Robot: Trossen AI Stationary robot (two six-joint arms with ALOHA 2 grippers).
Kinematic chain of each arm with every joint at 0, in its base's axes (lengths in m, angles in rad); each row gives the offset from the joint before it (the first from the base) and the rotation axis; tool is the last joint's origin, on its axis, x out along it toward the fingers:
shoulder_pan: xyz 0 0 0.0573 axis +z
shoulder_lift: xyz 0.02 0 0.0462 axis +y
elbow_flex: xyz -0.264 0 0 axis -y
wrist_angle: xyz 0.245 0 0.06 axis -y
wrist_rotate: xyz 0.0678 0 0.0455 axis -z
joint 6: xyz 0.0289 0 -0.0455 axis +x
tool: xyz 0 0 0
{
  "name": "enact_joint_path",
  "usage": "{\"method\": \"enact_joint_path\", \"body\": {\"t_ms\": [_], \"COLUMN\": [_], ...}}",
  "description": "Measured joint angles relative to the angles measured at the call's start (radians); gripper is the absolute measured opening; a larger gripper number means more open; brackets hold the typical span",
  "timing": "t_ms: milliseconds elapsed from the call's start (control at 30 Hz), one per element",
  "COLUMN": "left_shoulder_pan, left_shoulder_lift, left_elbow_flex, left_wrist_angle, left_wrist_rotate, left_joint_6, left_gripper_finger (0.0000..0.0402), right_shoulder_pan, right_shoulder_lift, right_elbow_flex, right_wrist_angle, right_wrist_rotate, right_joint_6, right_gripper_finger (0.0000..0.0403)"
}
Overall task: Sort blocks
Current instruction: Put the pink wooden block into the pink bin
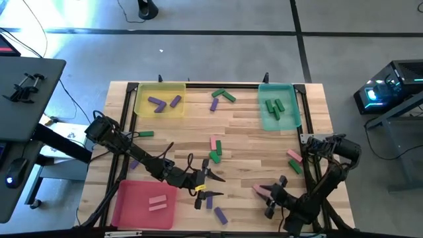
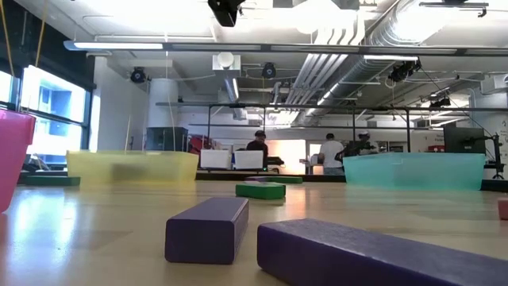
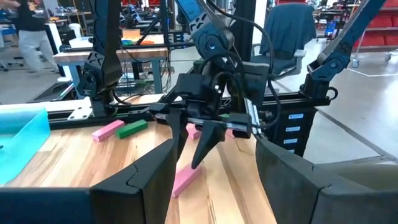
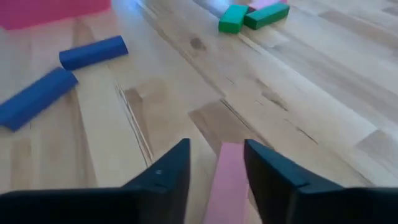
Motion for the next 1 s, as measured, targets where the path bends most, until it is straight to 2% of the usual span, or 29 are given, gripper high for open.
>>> {"method": "enact_joint_path", "body": {"t_ms": [100, 200, 300, 400, 467, 600, 700, 833, 1000], "left_shoulder_pan": [0.0, 0.0, 0.0, 0.0, 0.0, 0.0, 0.0, 0.0, 0.009], "left_shoulder_lift": [0.0, 0.0, 0.0, 0.0, 0.001, 0.033, 0.077, 0.144, 0.203], "left_elbow_flex": [0.0, 0.0, 0.0, 0.0, 0.0, 0.0, 0.0, 0.0, 0.03], "left_wrist_angle": [-0.001, 0.0, -0.005, -0.007, -0.007, 0.011, 0.048, 0.155, 0.211], "left_wrist_rotate": [-0.002, -0.002, -0.002, -0.002, -0.001, 0.003, 0.039, 0.094, 0.108], "left_joint_6": [0.0, 0.0, -0.002, -0.003, -0.009, -0.002, 0.006, 0.019, 0.035], "left_gripper_finger": [0.0209, 0.0209, 0.0209, 0.0209, 0.0209, 0.0209, 0.0209, 0.0209, 0.0209], "right_shoulder_pan": [-0.013, -0.036, -0.05, -0.055, -0.054, -0.055, -0.063, -0.066, -0.068], "right_shoulder_lift": [0.006, 0.034, 0.061, 0.09, 0.105, 0.114, 0.124, 0.113, 0.063], "right_elbow_flex": [-0.001, -0.002, 0.001, 0.002, 0.003, -0.001, -0.004, 0.002, 0.002], "right_wrist_angle": [-0.001, 0.011, 0.04, 0.058, 0.066, 0.09, 0.154, 0.232, 0.319], "right_wrist_rotate": [-0.103, -0.215, -0.224, -0.217, -0.185, -0.11, 0.002, 0.219, 0.449], "right_joint_6": [-0.032, -0.032, -0.043, -0.049, -0.034, -0.009, -0.009, -0.015, -0.092], "right_gripper_finger": [0.0185, 0.0207, 0.0211, 0.0192, 0.0163, 0.0077, 0.0074, 0.0074, 0.0074]}}
